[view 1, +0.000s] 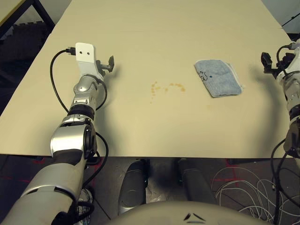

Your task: Wipe the water off the table with a rag.

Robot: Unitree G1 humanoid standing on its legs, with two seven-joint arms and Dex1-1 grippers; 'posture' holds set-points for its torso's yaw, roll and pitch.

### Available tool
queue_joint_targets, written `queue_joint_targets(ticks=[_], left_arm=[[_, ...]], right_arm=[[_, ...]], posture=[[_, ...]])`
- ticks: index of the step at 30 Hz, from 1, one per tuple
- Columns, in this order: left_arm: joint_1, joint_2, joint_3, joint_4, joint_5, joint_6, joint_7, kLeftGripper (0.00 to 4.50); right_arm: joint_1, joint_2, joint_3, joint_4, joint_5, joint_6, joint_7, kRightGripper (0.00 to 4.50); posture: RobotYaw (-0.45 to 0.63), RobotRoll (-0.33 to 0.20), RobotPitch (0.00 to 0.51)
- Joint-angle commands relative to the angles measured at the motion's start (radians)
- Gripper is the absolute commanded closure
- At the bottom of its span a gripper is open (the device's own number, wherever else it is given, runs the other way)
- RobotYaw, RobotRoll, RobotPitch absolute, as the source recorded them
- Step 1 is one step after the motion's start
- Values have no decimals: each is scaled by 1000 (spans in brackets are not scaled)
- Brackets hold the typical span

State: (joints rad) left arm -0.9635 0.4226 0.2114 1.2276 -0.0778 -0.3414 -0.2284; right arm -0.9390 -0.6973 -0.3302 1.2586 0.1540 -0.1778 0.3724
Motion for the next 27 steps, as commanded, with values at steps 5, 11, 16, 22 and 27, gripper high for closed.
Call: queue_joint_targets(ticks=[5, 11, 16, 22, 27], left_arm=[[18, -15, 6, 5, -3, 6, -21, 0], [-68, 7, -16, -2, -23, 135, -354, 0], [-184, 91, -107, -51, -10, 296, -891, 0], [-260, 168, -201, -99, 10, 419, -1241, 0], [-267, 191, -255, -146, 16, 467, -1373, 0]], right_arm=[[-6, -15, -14, 1, 15, 39, 32, 23], [-136, -84, 17, 22, 19, 340, 245, 23], [-243, -165, 110, 52, -37, 688, 533, 23], [-276, -164, 229, 57, -109, 882, 783, 23], [-255, -117, 258, 61, -130, 917, 843, 23]], posture=[[-34, 0, 212], [-17, 0, 201], [-2, 0, 205], [23, 0, 222], [54, 0, 231]])
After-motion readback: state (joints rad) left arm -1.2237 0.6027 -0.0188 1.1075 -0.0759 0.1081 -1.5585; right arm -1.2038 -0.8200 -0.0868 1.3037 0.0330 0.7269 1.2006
